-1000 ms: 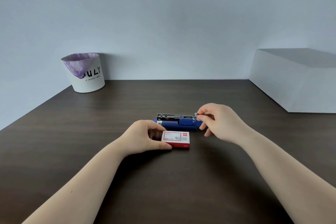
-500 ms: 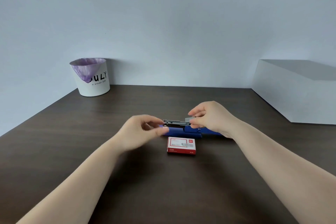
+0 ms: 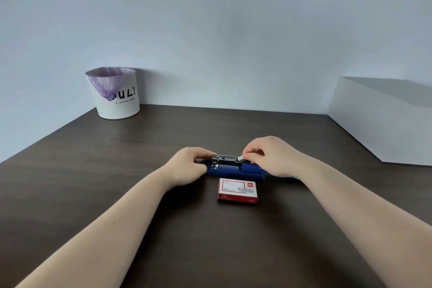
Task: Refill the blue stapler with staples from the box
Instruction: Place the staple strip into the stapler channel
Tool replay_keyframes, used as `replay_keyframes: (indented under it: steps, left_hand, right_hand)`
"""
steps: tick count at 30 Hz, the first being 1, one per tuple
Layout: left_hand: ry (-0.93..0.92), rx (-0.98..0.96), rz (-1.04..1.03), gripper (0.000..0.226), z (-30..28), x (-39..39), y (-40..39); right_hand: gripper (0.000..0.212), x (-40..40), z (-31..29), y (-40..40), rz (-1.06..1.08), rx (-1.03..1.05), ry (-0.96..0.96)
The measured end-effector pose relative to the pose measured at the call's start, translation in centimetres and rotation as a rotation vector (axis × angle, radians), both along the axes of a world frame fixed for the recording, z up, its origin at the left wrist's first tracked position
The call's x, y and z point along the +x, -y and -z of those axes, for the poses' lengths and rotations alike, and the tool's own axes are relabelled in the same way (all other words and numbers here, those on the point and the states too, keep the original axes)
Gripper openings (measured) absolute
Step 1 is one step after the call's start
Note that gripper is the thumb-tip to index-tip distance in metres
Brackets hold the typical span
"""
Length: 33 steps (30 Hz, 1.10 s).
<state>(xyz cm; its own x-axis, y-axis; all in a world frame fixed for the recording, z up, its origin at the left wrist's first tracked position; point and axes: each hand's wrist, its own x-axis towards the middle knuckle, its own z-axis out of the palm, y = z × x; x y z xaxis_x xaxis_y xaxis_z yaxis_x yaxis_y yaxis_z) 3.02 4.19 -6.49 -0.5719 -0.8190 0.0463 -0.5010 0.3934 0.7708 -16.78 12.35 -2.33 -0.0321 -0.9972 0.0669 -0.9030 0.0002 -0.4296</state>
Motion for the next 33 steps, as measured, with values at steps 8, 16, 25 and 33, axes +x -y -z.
replay_keyframes:
  steps: [8, 16, 25, 33]
  left_hand:
    - [0.06, -0.132, 0.093, 0.033, 0.2, 0.4, 0.0]
    - [0.07, -0.166, 0.073, 0.034, 0.5, 0.4, 0.2]
    - [0.049, -0.159, 0.07, 0.032, 0.6, 0.4, 0.2]
    - [0.044, -0.168, 0.06, 0.03, 0.8, 0.5, 0.4]
  right_hand:
    - [0.02, -0.4, 0.3, 0.2, -0.032, -0.04, 0.012]
    - [0.022, -0.2, 0.9, 0.4, -0.058, -0.068, -0.067]
    - [0.022, 0.3, 1.3, 0.8, -0.053, -0.126, -0.128]
    - [0.02, -0.4, 1.5, 0.2, -0.026, -0.213, -0.14]
